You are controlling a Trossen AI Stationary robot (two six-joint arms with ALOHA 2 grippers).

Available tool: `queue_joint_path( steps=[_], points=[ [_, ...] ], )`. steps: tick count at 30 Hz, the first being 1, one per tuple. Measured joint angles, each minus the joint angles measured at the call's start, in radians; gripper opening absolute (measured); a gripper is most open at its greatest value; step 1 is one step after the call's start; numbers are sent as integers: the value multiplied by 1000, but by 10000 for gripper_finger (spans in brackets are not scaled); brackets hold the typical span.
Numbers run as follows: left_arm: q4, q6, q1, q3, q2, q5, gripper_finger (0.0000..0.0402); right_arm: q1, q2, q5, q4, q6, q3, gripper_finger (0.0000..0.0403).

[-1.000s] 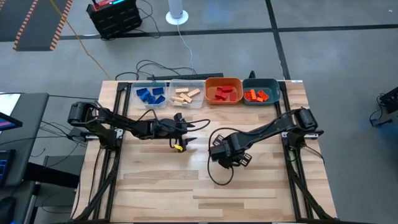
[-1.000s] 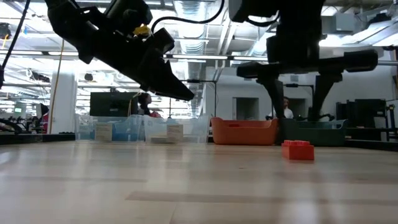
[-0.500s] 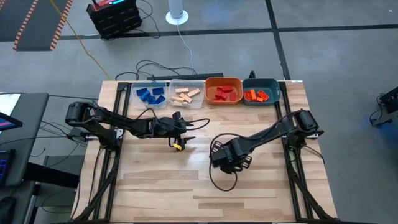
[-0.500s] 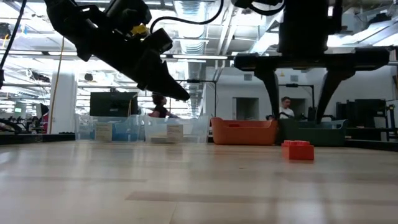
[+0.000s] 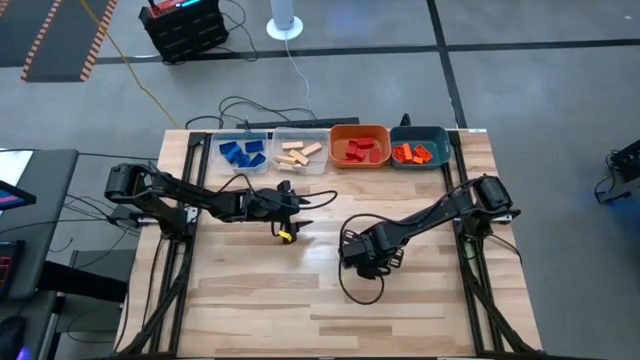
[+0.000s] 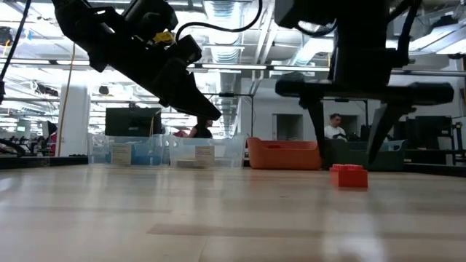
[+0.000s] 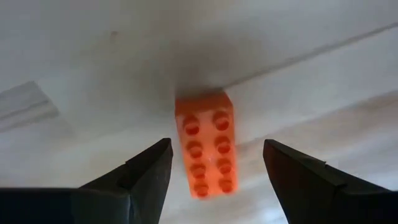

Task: Sort blocks
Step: Put the orange game piece into the blue bin

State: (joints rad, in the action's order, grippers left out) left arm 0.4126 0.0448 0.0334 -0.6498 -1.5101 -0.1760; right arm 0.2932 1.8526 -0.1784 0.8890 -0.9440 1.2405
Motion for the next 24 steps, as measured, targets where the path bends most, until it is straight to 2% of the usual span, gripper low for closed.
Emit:
queue_joint_path(
  steps=[9, 12, 18, 24],
  points=[
    [-3, -4, 0, 0, 0, 3, 274, -14, 1, 21, -72, -26, -70, 276],
    [-4, -5, 0, 0, 0, 4, 274, -20, 1, 23, -70, -27, -87, 247],
    [-7, -14, 0, 0, 11, -15, 274, -21, 0, 20, -70, -25, -91, 158],
    [-64, -15, 0, 0, 111, -35, 274, -43, -5, 13, -8, 72, -85, 158]
  ],
)
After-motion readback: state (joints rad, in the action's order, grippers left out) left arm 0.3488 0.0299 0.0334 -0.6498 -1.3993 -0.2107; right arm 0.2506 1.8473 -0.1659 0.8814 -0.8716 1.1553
